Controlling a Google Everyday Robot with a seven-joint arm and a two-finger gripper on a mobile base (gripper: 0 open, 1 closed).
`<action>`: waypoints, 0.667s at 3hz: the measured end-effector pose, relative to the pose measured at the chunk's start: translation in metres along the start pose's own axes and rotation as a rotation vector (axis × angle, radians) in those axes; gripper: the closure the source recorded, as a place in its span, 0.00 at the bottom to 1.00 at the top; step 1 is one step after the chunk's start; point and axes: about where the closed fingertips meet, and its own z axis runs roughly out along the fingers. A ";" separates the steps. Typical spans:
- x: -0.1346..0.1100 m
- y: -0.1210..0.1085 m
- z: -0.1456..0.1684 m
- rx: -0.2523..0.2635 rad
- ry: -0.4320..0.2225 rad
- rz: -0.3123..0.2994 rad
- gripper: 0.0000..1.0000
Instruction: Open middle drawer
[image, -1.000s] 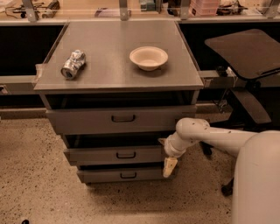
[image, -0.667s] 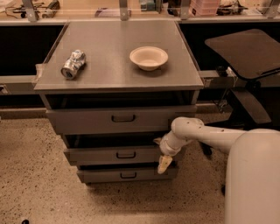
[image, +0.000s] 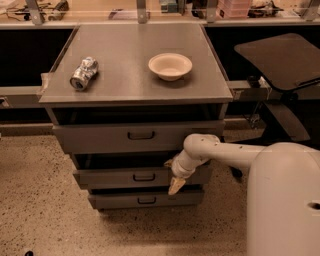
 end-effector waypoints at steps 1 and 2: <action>-0.009 0.014 0.011 -0.038 0.001 -0.017 0.32; -0.011 0.016 0.009 -0.042 -0.001 -0.020 0.33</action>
Offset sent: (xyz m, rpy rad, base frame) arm -0.0517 0.0128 0.0151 0.0417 0.0126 0.0775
